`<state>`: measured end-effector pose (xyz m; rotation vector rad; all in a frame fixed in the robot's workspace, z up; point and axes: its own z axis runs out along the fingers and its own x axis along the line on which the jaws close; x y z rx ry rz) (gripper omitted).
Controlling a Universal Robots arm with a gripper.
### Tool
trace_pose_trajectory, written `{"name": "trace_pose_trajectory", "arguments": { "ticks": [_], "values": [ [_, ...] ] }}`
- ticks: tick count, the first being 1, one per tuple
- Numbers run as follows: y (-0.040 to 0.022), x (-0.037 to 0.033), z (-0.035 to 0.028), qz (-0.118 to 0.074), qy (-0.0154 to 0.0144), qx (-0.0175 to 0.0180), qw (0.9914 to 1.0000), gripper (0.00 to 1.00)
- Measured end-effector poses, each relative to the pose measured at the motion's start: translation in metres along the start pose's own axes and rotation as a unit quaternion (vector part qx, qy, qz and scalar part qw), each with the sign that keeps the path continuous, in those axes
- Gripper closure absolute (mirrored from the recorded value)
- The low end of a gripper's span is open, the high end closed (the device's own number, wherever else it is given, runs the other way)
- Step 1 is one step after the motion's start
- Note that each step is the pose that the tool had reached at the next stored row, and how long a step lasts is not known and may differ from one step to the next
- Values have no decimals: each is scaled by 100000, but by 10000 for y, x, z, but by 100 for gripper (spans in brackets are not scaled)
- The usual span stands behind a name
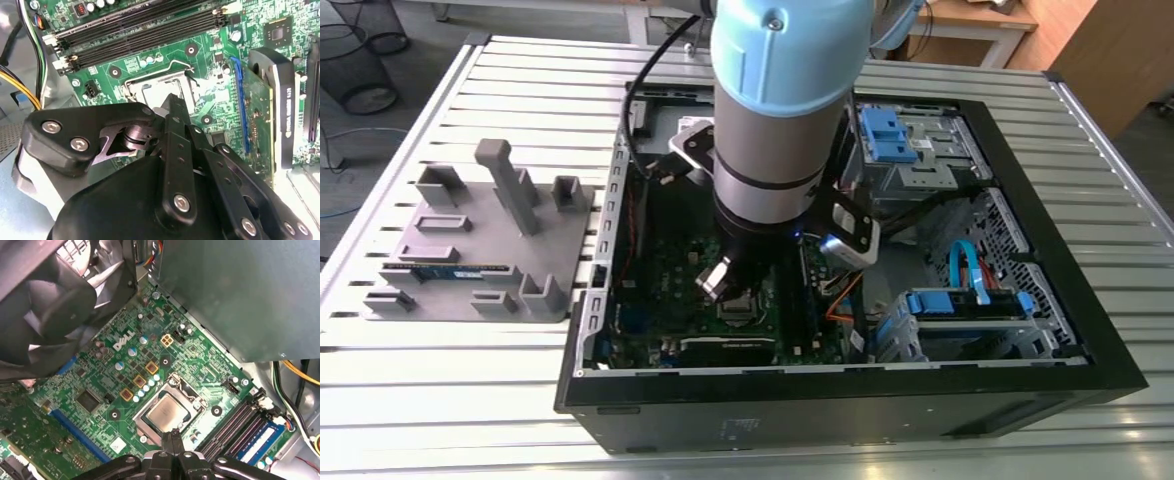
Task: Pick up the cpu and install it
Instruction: 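Install the first cpu locking lever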
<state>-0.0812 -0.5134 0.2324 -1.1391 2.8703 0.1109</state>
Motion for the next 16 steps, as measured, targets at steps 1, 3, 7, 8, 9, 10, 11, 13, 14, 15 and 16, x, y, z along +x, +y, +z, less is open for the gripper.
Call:
{"name": "trace_pose_trajectory", "arguments": {
  "ticks": [1,3,7,8,9,10,11,13,14,15,16],
  "values": [
    [1,-2,-12,2,-29,28,100000,89],
    [6,-8,-67,8,-89,68,100000,89],
    [19,-24,-232,14,-148,117,100000,89],
    [22,-28,-274,11,-157,130,100000,89],
    [23,-30,-306,11,-155,155,100000,89],
    [24,-31,-309,11,-188,157,100000,89],
    [24,-31,-309,10,-190,158,100000,89],
    [24,-31,-310,9,-189,166,100000,89],
    [24,-31,-310,9,-195,172,100000,89],
    [24,-31,-310,9,-198,172,100000,89],
    [24,-31,-310,6,-198,172,100000,89]
  ]
}}
